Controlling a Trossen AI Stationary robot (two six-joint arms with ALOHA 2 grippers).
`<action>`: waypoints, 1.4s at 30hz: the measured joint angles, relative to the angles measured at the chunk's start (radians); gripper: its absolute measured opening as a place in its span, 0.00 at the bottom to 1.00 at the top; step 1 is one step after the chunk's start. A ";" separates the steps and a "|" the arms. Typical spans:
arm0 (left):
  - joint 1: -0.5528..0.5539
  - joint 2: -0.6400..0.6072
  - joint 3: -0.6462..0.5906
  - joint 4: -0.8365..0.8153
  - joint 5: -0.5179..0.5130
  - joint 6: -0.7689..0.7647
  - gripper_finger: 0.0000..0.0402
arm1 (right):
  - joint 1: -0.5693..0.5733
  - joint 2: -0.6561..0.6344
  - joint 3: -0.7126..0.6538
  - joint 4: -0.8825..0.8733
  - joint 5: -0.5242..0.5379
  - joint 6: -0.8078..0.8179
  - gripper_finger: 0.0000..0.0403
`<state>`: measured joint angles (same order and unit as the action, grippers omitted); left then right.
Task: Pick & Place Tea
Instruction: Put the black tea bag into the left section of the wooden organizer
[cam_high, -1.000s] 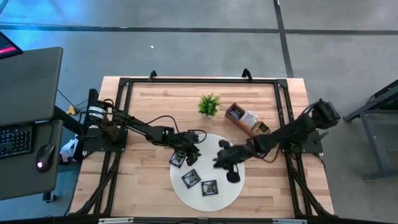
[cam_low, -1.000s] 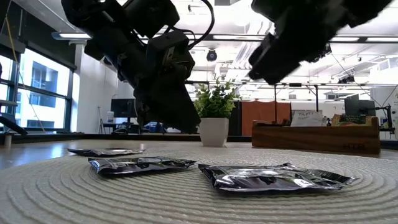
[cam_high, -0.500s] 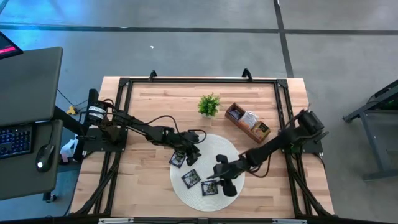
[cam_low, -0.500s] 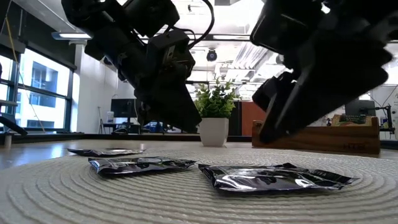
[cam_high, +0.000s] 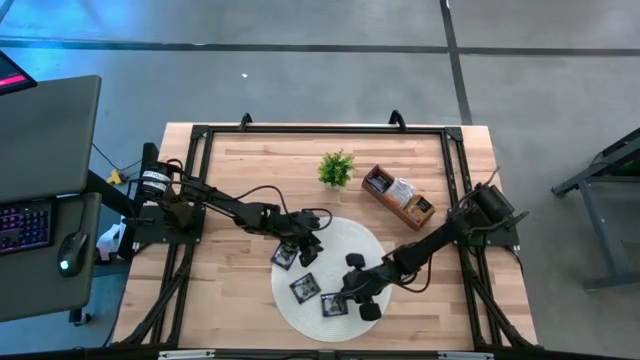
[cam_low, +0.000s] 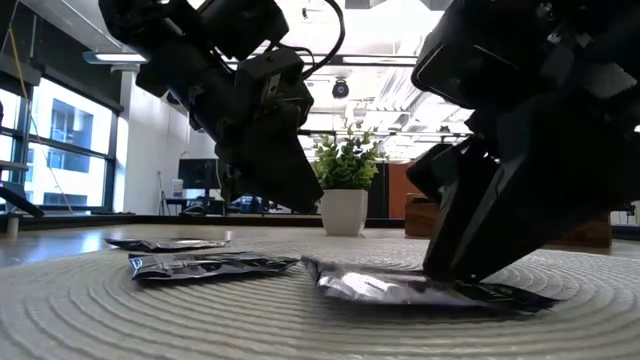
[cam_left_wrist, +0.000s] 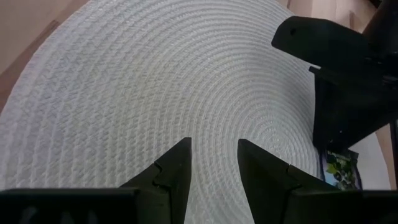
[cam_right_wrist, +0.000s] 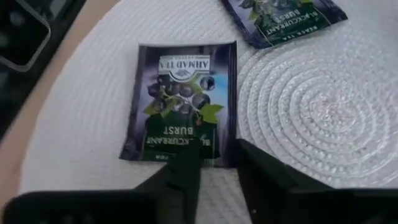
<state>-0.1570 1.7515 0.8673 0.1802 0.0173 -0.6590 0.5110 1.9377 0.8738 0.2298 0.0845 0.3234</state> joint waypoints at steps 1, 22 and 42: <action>0.000 0.000 0.000 -0.001 0.000 0.000 0.32 | 0.000 0.000 0.000 -0.004 0.000 -0.025 0.22; 0.000 0.000 0.000 -0.026 -0.001 0.037 0.32 | -0.102 -0.332 -0.007 -0.501 0.136 -0.177 0.01; 0.000 0.000 0.000 -0.023 -0.037 0.037 0.32 | -0.642 -0.634 -0.005 -0.940 0.556 -0.617 0.00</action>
<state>-0.1566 1.7515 0.8673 0.1571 -0.0193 -0.6218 -0.1314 1.3038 0.8688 -0.7097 0.6401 -0.2936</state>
